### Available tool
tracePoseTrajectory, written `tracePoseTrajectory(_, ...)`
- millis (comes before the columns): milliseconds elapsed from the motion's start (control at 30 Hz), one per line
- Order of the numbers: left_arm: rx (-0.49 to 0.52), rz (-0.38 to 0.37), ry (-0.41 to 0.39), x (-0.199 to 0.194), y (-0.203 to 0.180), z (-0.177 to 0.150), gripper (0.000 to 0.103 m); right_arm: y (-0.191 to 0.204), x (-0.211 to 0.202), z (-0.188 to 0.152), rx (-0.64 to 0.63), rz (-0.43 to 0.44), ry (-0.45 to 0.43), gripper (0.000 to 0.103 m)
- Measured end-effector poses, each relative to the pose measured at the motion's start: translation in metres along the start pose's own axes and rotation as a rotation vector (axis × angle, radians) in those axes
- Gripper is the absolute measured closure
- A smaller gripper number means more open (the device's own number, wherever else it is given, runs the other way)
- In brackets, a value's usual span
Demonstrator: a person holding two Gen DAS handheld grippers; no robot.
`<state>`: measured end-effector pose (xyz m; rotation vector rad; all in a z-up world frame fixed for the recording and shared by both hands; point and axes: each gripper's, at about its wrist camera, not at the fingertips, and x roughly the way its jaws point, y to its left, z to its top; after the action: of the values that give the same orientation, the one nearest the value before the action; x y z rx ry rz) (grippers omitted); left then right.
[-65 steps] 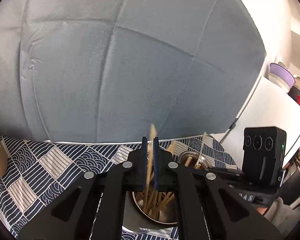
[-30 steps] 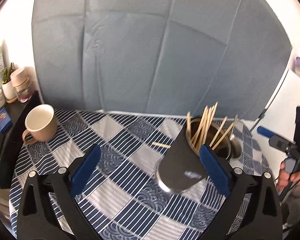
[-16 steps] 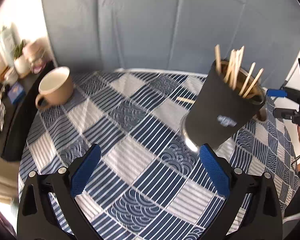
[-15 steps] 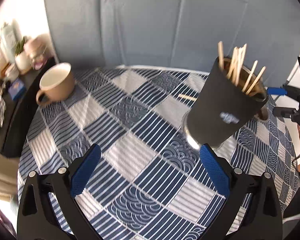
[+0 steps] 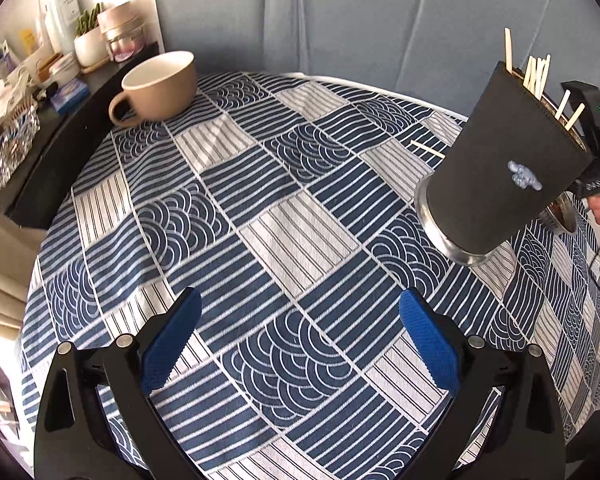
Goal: Organize utensils
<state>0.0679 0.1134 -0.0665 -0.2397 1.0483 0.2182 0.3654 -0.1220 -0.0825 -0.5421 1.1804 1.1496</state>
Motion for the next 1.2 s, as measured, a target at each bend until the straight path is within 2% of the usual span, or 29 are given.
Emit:
tracePoseTrajectory(67, -0.010, 0.001, 0.001, -0.001, 0.000, -0.003, 0.006, -0.002, 0.011, 0.003, -0.012, 0.000, 0.021, 0.046)
tracePoseTrajectory(200, -0.030, -0.003, 0.011, -0.002, 0.002, -0.006, 0.006, -0.001, 0.031, 0.007, -0.046, -0.031, 0.084, 0.055)
tracePoseTrajectory(333, -0.066, -0.012, 0.031, 0.000, 0.007, -0.008, 0.006, 0.000, 0.048, 0.005, -0.045, -0.085, 0.149, 0.069)
tracePoseTrajectory(400, -0.076, -0.012, 0.035, 0.001, 0.008, -0.009, 0.006, 0.003, 0.050, 0.004, -0.064, -0.114, 0.147, 0.074)
tracePoseTrajectory(467, -0.078, -0.012, 0.034, 0.001, 0.009, -0.011, 0.006, 0.002, 0.049, 0.003, -0.038, -0.134, 0.145, 0.084)
tracePoseTrajectory(500, -0.079, -0.013, 0.036, 0.001, 0.008, -0.012, 0.006, 0.001, 0.049, 0.002, -0.025, -0.130, 0.145, 0.095)
tracePoseTrajectory(533, -0.080, -0.013, 0.040, 0.002, 0.008, -0.012, 0.006, 0.001, 0.048, 0.000, -0.028, -0.134, 0.145, 0.098)
tracePoseTrajectory(633, -0.082, -0.026, 0.045, 0.002, 0.006, -0.014, 0.006, 0.002, 0.045, -0.009, -0.016, -0.135, 0.135, 0.099)
tracePoseTrajectory(767, -0.066, -0.047, 0.050, 0.002, -0.001, -0.012, 0.006, 0.002, 0.037, -0.021, 0.060, -0.074, 0.101, 0.099)
tracePoseTrajectory(933, -0.050, -0.067, 0.045, 0.000, -0.012, -0.003, 0.006, 0.008, 0.007, -0.033, 0.133, -0.023, 0.008, 0.099)
tracePoseTrajectory(1067, -0.044, -0.093, 0.026, -0.008, -0.019, 0.003, 0.006, 0.014, -0.019, -0.039, 0.162, -0.029, -0.025, 0.099)
tracePoseTrajectory(1200, -0.036, -0.114, 0.004, -0.018, -0.022, 0.009, 0.006, 0.016, -0.058, -0.048, 0.219, -0.033, -0.098, 0.099)
